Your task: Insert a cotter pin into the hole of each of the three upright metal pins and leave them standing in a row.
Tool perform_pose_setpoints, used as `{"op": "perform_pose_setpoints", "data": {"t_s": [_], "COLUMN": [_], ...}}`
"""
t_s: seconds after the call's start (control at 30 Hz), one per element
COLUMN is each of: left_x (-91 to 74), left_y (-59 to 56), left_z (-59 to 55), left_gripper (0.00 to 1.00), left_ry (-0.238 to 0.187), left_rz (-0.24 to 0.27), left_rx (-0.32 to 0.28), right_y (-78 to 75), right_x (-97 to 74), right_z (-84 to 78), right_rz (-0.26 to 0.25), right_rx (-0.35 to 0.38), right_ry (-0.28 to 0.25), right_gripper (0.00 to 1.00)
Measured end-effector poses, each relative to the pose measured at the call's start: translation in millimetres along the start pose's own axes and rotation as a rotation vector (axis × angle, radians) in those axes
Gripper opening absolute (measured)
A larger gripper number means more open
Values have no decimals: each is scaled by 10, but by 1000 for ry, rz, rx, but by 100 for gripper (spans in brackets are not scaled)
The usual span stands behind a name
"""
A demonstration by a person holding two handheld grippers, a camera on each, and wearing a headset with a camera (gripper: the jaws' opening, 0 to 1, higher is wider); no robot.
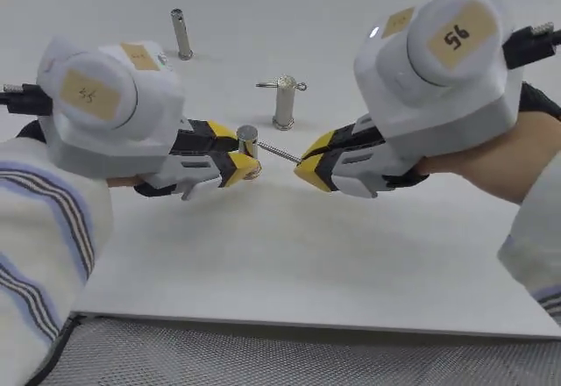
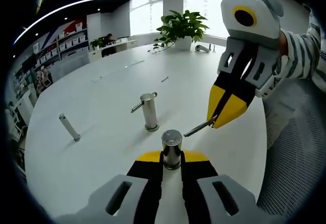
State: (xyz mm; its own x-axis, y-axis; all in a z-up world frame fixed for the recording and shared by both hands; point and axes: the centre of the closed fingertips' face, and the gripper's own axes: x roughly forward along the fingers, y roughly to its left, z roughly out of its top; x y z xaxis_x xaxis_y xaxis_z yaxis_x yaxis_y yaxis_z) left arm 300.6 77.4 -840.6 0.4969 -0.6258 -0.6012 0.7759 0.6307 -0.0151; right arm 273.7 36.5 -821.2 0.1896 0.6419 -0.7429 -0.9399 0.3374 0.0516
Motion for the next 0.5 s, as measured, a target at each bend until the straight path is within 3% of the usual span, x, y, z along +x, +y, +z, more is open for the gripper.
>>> {"op": "perform_pose_setpoints", "data": {"t_s": [0.5], "left_x": [12], "left_y": [-11], "left_z": [9], "left_gripper": [11], "left_ry": [0], "left_rz": [19], "left_rx": [-22], "right_y": [1], "right_x": [41], "right_z": [21], "right_rz": [1], "right_rx": [13], "right_ry": [-8], "right_gripper": [3]}}
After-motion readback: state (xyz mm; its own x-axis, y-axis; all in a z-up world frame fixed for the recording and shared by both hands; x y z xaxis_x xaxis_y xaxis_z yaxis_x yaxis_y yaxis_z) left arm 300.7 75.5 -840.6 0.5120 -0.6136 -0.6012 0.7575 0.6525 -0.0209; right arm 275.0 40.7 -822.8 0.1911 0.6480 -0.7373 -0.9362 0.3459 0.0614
